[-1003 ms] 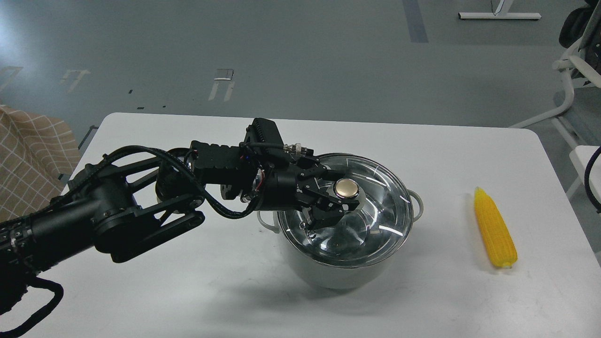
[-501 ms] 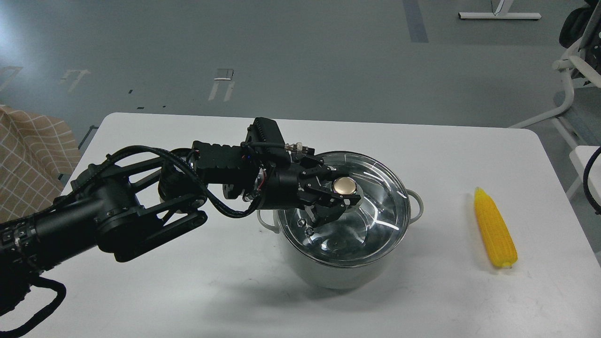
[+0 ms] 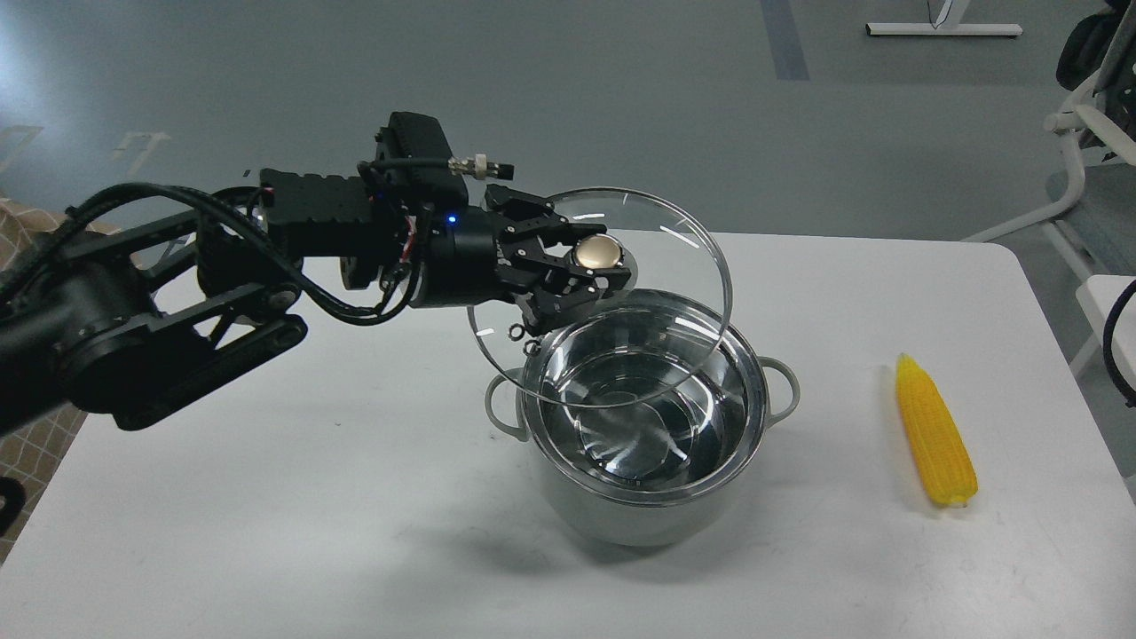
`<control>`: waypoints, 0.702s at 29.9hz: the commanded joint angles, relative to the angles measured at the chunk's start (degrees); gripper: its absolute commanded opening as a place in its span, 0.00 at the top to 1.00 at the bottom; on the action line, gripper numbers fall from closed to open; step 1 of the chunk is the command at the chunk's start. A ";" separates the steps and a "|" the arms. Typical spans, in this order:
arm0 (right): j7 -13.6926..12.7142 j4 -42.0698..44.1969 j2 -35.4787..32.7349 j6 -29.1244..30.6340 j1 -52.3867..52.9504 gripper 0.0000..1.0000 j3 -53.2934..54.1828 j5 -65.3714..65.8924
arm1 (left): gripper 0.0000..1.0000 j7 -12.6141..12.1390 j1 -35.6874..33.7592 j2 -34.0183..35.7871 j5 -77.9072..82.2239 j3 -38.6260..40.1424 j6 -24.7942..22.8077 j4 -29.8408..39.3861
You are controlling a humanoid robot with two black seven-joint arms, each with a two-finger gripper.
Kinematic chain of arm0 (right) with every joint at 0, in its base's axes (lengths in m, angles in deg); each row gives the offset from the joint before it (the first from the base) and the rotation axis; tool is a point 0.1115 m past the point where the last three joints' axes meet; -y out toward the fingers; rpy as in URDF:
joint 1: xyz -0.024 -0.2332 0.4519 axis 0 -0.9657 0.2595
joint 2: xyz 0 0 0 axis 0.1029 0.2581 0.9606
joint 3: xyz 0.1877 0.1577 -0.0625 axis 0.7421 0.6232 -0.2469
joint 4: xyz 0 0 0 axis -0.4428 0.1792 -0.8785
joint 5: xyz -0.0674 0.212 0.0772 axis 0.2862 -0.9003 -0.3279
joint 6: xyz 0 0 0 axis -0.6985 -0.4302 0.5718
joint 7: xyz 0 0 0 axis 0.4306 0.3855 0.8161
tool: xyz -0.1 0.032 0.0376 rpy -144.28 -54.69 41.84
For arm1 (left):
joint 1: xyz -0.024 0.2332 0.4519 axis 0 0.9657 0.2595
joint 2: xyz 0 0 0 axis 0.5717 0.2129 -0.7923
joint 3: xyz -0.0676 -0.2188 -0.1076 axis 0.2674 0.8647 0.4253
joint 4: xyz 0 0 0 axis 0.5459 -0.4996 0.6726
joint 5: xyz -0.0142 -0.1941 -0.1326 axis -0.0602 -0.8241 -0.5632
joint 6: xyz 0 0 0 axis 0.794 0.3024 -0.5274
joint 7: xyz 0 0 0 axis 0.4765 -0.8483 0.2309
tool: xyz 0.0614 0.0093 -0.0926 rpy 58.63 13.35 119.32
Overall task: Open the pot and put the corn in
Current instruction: 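Lift the glass lid off the pot and carry it away from the pot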
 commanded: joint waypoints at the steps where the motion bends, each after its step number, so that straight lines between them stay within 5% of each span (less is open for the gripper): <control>1: 0.00 0.00 -0.41 0.00 -0.14 0.00 0.09 0.00 | 0.69 0.01 5.63 11.29 -4.50 2.66 5.13 -0.43; 8: 0.00 -0.27 -0.59 0.00 -0.23 0.00 0.00 0.00 | 0.69 0.98 19.51 24.67 -8.81 1.43 16.55 -5.34; 21: 0.00 -0.62 -0.58 0.00 0.03 0.00 -0.26 0.00 | 0.69 2.03 28.23 15.54 -8.73 -0.94 22.64 -26.79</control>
